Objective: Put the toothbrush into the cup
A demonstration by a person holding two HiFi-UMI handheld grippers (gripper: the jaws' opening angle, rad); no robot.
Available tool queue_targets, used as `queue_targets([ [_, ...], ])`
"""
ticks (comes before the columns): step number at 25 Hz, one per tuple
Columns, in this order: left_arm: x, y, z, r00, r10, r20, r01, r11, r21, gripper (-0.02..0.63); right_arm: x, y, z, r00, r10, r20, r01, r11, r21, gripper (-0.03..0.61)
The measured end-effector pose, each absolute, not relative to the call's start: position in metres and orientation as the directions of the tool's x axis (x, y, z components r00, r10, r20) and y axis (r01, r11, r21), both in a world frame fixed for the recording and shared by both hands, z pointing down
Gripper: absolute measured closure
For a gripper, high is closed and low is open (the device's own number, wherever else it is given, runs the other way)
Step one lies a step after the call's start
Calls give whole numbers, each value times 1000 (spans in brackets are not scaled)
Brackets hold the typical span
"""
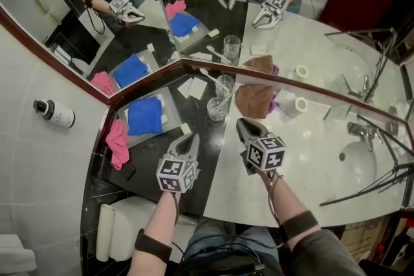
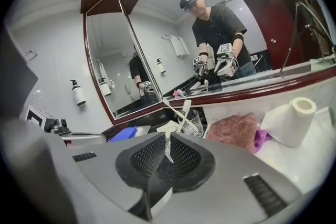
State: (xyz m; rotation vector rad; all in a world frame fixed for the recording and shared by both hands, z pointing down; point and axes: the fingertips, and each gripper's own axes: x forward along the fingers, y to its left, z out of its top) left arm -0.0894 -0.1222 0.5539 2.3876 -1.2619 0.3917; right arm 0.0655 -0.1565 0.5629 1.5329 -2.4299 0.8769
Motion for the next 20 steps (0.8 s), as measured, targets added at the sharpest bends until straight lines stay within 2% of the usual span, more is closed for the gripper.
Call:
queue_targets([
  [5, -83, -94, 528, 556, -713, 426, -828, -520, 211, 614, 83, -121, 537, -483, -773, 412, -868, 362, -339, 561],
  [10, -57, -67, 503, 594, -687, 419, -797, -573, 190, 614, 110, -82, 521, -473, -771, 427, -880, 393, -265, 561],
  [20, 15, -21, 487, 688, -602, 406, -715, -661, 230, 614, 219, -14, 500, -332, -838, 432, -940, 260, -219, 561],
])
